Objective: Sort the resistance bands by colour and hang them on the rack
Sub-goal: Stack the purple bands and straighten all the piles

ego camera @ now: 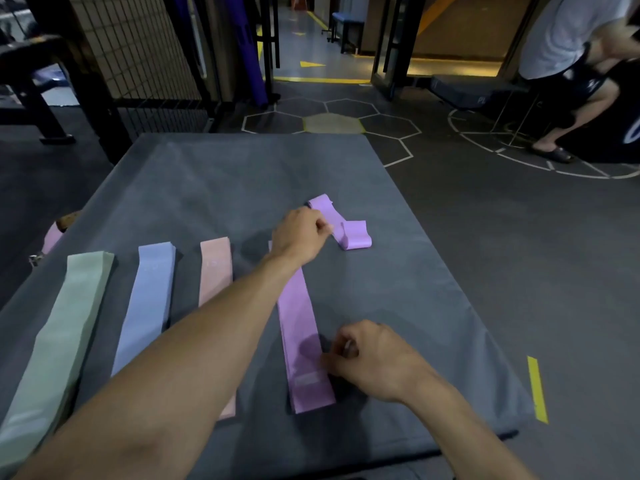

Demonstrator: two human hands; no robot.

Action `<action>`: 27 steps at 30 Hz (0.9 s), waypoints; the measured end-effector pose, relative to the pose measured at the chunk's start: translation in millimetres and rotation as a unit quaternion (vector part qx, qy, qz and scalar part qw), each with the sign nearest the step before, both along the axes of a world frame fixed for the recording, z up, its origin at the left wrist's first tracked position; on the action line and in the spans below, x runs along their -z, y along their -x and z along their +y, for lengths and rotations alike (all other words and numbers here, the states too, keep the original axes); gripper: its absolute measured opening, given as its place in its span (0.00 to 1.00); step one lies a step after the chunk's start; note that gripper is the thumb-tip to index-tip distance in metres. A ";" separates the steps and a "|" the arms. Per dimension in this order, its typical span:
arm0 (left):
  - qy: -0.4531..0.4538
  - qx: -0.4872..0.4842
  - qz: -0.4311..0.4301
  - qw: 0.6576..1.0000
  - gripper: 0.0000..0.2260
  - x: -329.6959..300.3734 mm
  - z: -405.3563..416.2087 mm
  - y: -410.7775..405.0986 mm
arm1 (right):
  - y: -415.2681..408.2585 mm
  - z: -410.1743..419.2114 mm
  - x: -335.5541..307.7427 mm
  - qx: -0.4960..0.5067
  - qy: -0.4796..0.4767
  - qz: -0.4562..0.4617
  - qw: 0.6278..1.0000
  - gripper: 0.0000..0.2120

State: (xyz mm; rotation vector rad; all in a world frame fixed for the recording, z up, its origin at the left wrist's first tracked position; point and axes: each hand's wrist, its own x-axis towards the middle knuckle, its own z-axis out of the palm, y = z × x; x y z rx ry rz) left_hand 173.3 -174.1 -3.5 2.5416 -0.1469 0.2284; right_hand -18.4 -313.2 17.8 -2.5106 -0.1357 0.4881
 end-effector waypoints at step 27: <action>0.417 0.100 -0.043 0.902 0.04 -168.3 14.7 101.7 | 20.5 -4.8 -44.4 0.294 -0.447 0.018 0.845 0.15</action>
